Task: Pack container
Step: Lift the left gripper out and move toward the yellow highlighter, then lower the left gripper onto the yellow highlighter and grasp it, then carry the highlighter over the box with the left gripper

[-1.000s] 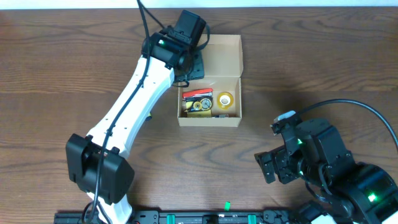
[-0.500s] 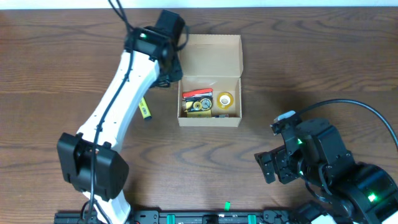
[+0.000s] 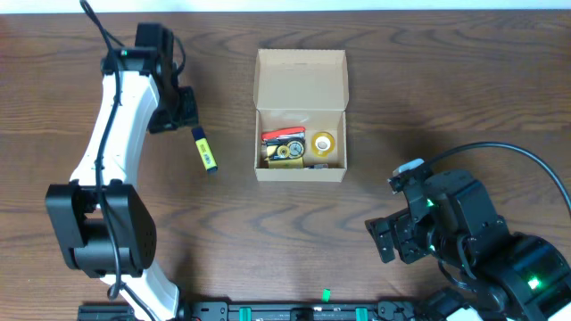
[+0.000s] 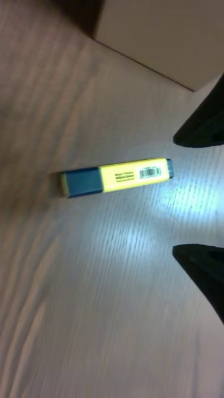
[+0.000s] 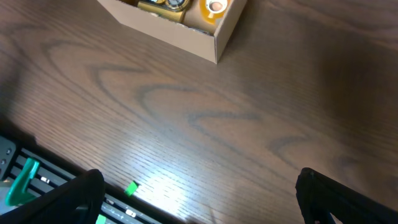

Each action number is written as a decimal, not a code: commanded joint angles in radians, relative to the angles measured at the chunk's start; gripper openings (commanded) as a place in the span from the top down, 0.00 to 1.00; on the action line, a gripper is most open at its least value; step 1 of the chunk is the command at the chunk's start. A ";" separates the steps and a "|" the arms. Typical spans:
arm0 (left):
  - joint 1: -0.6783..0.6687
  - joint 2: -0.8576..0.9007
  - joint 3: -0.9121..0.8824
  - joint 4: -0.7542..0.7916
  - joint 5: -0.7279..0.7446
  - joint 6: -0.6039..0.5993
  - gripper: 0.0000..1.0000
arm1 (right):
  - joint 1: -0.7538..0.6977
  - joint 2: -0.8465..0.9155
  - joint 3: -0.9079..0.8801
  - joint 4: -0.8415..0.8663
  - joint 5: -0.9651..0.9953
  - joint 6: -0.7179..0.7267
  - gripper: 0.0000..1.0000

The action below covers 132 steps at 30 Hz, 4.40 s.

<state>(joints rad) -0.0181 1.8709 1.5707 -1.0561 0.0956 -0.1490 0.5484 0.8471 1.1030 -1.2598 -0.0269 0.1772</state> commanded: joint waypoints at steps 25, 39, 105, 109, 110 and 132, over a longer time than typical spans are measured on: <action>-0.081 0.031 -0.280 0.325 -0.024 -0.233 0.44 | 0.007 -0.003 -0.002 -0.001 0.000 0.001 0.01; -0.080 0.111 -0.280 0.332 -0.018 -0.259 0.53 | 0.007 -0.003 -0.002 -0.002 0.000 0.001 0.01; -0.448 0.141 0.376 -0.061 -0.025 -1.458 0.94 | 0.007 -0.003 -0.002 -0.001 0.000 0.001 0.01; -0.514 0.143 0.376 -0.032 -0.059 -1.568 0.94 | 0.007 -0.003 -0.002 -0.002 0.000 0.001 0.01; -0.536 0.144 0.376 -0.021 -0.082 -1.622 0.94 | 0.007 -0.003 -0.002 -0.002 0.000 0.001 0.01; -0.622 0.311 0.375 -0.035 -0.161 -1.921 0.94 | 0.007 -0.003 -0.002 -0.002 0.000 0.001 0.01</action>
<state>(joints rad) -0.6495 2.1555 1.9312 -1.0878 -0.0689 -2.0235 0.5484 0.8478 1.1030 -1.2602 -0.0265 0.1772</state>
